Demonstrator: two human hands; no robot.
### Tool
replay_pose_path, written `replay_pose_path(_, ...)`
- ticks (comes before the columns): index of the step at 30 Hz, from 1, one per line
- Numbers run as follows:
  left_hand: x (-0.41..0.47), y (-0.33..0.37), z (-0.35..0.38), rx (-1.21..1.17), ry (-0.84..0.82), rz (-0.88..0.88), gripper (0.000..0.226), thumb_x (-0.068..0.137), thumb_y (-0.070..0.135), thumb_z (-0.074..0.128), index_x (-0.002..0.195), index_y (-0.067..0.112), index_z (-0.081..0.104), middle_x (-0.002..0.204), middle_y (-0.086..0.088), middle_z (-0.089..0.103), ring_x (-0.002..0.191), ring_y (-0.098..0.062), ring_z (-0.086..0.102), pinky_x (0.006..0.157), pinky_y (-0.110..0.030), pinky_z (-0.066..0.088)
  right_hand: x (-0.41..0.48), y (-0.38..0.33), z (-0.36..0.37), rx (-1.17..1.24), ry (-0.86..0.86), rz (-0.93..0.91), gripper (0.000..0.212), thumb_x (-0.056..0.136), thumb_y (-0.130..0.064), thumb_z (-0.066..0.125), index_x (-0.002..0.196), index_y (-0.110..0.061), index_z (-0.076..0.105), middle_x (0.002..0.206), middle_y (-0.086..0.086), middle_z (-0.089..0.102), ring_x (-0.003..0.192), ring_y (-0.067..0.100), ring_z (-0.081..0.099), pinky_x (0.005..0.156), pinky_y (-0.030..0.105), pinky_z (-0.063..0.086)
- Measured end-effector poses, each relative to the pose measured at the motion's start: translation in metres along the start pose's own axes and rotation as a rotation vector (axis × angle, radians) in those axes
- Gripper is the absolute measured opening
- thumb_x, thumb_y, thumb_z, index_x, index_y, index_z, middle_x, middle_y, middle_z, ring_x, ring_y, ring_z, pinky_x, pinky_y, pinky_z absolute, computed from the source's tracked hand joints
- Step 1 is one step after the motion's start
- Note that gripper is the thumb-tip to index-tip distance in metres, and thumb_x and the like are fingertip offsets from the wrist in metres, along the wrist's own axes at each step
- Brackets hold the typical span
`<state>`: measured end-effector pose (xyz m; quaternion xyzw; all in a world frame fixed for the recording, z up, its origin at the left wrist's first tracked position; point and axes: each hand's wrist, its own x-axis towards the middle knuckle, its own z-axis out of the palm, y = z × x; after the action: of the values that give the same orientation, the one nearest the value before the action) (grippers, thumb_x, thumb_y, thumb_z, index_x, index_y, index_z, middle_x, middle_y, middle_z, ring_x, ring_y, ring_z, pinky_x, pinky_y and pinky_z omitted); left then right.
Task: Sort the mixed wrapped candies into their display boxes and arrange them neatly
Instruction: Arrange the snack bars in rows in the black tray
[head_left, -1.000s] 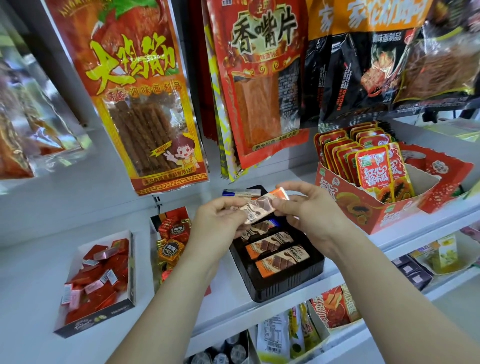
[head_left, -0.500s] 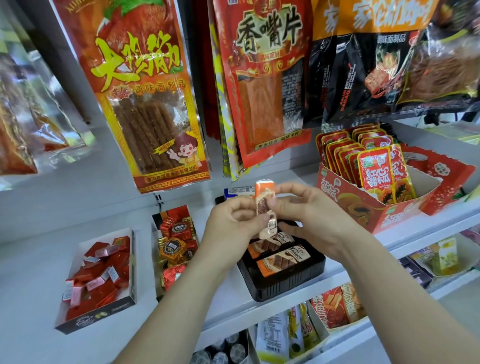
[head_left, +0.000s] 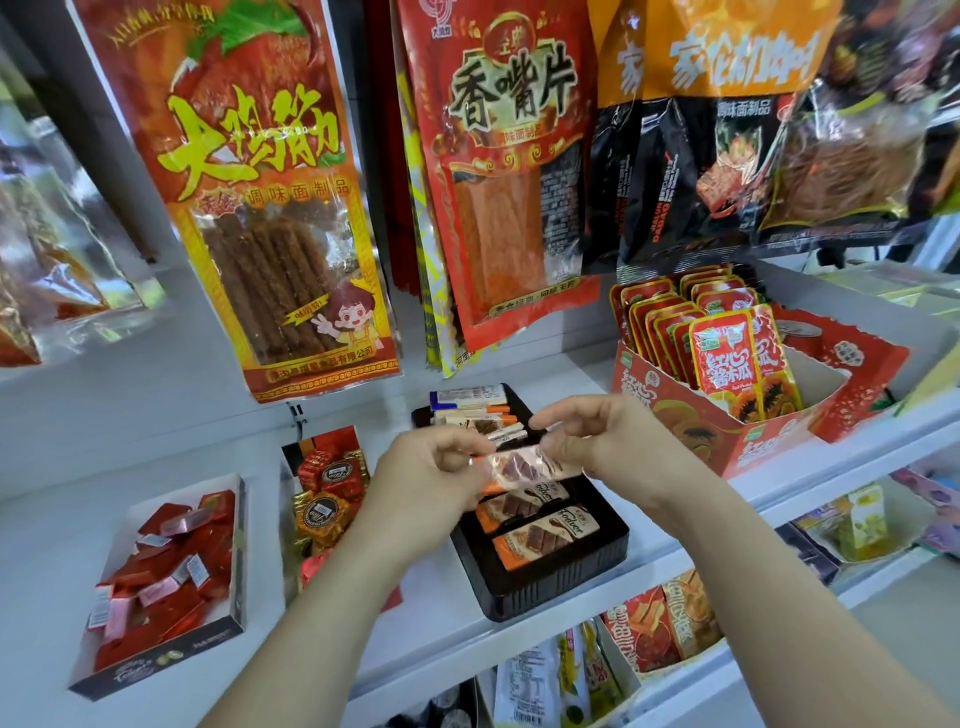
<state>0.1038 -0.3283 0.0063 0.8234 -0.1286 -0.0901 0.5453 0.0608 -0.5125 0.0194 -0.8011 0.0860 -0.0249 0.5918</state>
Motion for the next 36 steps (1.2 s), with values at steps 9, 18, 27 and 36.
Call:
replay_pose_path(9,-0.006,-0.004,0.014,0.421,0.06,0.049,0.007,0.084,0.029,0.07,0.089,0.034,0.069,0.08,0.013,0.068,0.079,-0.005,0.063,0.072,-0.029,0.054,0.007,0.018,0.007,-0.383,0.064,-0.037,0.017,0.083,-0.008,0.069,0.074,-0.022,0.07,0.069,-0.004,0.065,0.064,0.008,0.059,0.059,0.017,0.044)
replay_pose_path(18,-0.008,-0.001,0.015,0.614,0.085,0.111,0.008,0.088,0.03,0.065,0.095,0.032,0.067,0.091,0.007,0.067,0.088,-0.015,0.062,0.078,-0.032,0.052,0.01,0.02,0.018,-0.495,0.123,-0.095,0.015,0.085,-0.011,0.068,0.079,-0.024,0.071,0.078,-0.007,0.066,0.073,0.005,0.06,0.056,0.005,0.038)
replay_pose_path(27,-0.011,-0.005,0.024,0.833,0.067,0.229,0.019,0.094,0.028,0.053,0.101,0.025,0.071,0.106,0.004,0.059,0.095,-0.015,0.057,0.072,-0.022,0.036,0.006,0.018,0.018,-0.823,-0.04,-0.051,0.025,0.091,-0.024,0.061,0.115,-0.029,0.068,0.121,0.001,0.058,0.123,0.018,0.04,0.098,0.033,0.042)
replay_pose_path(36,-0.013,0.0,0.026,0.881,0.009,0.236,0.02,0.093,0.03,0.056,0.088,0.023,0.074,0.088,0.004,0.069,0.084,-0.015,0.062,0.076,-0.027,0.049,-0.016,-0.005,0.001,-1.064,-0.512,0.132,0.072,0.091,-0.048,0.053,0.151,-0.034,0.015,0.153,-0.01,0.018,0.143,0.018,0.006,0.112,0.043,0.027)
